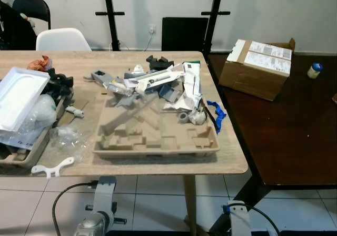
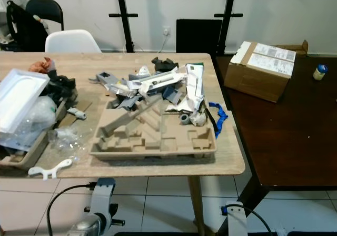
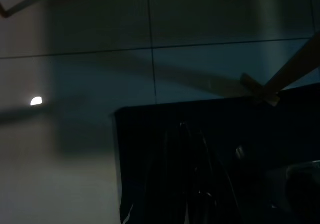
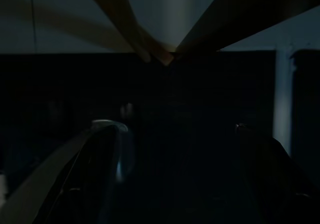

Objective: Picking trash to rubbish bin

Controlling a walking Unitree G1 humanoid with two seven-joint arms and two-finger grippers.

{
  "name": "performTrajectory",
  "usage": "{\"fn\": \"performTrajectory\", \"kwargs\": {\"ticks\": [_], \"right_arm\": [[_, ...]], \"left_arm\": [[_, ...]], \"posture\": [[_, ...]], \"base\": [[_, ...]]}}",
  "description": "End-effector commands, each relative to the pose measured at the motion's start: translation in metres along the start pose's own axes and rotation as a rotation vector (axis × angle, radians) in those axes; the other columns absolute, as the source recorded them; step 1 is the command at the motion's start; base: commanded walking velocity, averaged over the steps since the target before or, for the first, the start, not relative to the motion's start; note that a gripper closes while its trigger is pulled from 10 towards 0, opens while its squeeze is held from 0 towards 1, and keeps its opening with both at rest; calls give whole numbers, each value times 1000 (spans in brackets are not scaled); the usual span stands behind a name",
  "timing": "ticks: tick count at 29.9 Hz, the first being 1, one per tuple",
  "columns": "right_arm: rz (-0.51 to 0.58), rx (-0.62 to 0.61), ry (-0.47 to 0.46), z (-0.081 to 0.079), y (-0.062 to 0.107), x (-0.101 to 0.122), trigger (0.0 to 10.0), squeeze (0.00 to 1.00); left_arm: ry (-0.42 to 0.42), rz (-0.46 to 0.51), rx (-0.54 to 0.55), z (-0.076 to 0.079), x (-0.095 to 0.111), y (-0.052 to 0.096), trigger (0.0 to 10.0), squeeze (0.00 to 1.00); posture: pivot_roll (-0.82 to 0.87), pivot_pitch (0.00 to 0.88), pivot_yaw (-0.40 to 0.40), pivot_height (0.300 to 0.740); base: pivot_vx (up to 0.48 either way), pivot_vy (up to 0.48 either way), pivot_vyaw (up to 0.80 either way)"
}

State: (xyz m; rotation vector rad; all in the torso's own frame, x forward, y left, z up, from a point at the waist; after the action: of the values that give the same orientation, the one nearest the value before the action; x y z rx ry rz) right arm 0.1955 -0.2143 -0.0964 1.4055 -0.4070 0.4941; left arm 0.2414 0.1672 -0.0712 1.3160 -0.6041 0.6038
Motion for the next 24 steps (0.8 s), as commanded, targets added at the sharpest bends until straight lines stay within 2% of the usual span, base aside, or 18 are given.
{"fn": "performTrajectory", "kwargs": {"ticks": [1, 7, 12, 16, 20, 24], "right_arm": [[-23, 26, 53, -2, 0, -4, 10000, 0], [-13, 27, 95, 0, -1, 3, 10000, 0], [9, 43, 197, 3, -2, 14, 10000, 0], [13, 37, 177, 5, -1, 15, 10000, 0], [3, 43, 188, 6, -1, 12, 10000, 0], [4, 46, 208, 4, -1, 11, 10000, 0]], "left_arm": [[-5, -28, 26, -8, -9, 3, 10000, 0], [6, -37, 39, -11, -11, 4, 10000, 0], [37, -57, 55, -15, -19, 7, 10000, 0], [36, -66, 55, -14, -22, 8, 10000, 0], [3, -82, 53, -11, -26, 7, 10000, 0], [34, -90, 34, -8, -29, 8, 10000, 0]], "posture": [[-66, 52, -25, 740], [-68, 61, -20, 740], [-83, 62, -19, 740], [-79, 52, -30, 740], [-75, 37, -40, 740], [-86, 34, -32, 740]], "base": [[0, 0, 0], [0, 0, 0], [0, 0, 0], [0, 0, 0], [0, -480, 0], [0, -348, 0]]}}
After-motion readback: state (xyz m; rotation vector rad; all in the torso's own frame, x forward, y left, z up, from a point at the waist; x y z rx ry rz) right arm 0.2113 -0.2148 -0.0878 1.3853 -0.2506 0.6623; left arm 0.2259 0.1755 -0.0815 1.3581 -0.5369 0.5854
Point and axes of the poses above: a point about 5 cm out from each wrist's last joint towards the gripper, its own y axis pointing back from the gripper into the wrist, its own x axis along the axis of the wrist's last joint, z = x × y, the point moved 2 cm from there along -y, pointing out of the wrist towards the gripper, and after that the axes turned 5 degrees about y, right-handed, at the moved point
